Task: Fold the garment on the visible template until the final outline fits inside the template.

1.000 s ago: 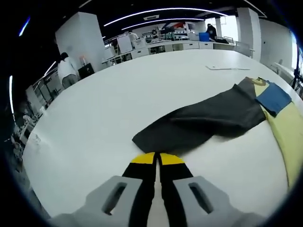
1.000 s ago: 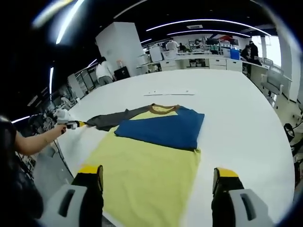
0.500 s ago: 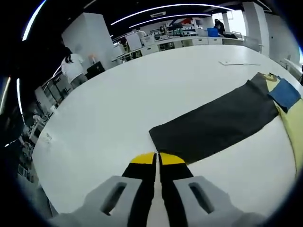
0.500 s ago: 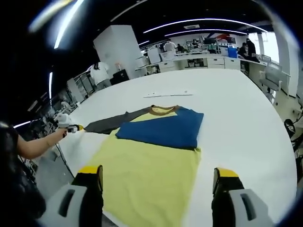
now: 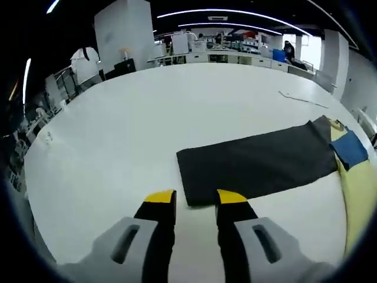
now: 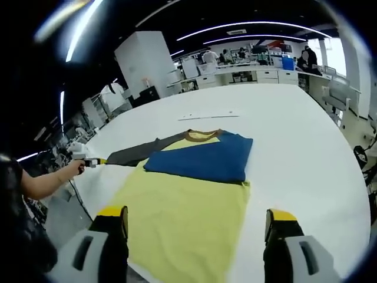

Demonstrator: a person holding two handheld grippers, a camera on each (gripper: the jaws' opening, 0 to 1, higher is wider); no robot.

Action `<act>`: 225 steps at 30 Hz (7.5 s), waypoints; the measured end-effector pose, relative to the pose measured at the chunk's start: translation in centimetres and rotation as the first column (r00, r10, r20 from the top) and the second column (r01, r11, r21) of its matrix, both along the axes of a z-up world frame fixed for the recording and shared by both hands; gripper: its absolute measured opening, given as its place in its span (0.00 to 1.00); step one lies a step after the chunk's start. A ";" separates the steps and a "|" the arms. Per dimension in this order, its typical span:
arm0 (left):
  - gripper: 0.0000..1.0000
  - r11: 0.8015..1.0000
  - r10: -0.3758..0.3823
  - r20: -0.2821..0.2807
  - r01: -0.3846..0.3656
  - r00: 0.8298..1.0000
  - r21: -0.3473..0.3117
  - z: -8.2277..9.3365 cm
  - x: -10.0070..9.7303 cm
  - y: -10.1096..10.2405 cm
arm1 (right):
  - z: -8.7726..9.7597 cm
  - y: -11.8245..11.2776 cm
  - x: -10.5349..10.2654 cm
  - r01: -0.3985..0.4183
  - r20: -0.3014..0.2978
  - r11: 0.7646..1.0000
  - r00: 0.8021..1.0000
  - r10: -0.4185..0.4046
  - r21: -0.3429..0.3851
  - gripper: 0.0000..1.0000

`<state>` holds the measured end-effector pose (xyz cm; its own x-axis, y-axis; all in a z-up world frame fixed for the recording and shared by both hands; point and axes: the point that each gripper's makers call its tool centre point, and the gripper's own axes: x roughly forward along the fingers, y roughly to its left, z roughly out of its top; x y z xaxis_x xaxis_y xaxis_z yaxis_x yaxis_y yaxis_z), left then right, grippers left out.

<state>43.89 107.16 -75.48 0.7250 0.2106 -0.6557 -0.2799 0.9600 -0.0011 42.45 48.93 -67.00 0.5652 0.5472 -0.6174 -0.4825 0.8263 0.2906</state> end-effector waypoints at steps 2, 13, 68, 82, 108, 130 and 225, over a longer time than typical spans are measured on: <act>0.22 1.000 0.011 -0.018 -0.011 1.000 0.018 -0.4 -0.3 0.3 | 0.0 -0.1 0.0 0.001 -0.001 1.000 1.000 -0.001 -0.005 0.97; 0.18 0.997 0.069 0.032 -0.067 0.997 -0.043 -0.6 -0.2 0.3 | 0.2 -0.7 0.1 0.021 0.005 1.000 1.000 -0.021 -0.014 0.97; 0.02 0.996 -0.061 0.124 0.053 0.990 0.066 6.3 2.4 -5.0 | 0.4 0.1 -1.2 -0.100 0.069 0.994 0.992 0.103 -0.037 1.00; 0.02 0.983 -0.175 0.171 0.165 0.969 0.076 9.7 4.7 -9.5 | 1.1 0.6 -1.7 -0.145 0.099 0.989 0.984 0.147 -0.032 1.00; 0.01 0.938 -0.347 0.253 0.339 0.903 0.075 13.8 9.6 -19.0 | 0.2 2.5 -4.0 -0.228 0.079 0.974 0.970 0.228 -0.009 0.99; 0.01 0.883 -0.448 0.301 0.469 0.842 0.003 15.0 11.1 -28.0 | 0.5 2.7 -4.2 -0.234 0.123 0.972 0.965 0.232 0.006 0.98; 0.01 0.544 -0.814 0.188 0.835 0.549 -0.082 4.3 10.3 -55.8 | -3.5 -1.8 -4.9 -0.075 -0.002 0.997 0.997 0.075 0.015 0.98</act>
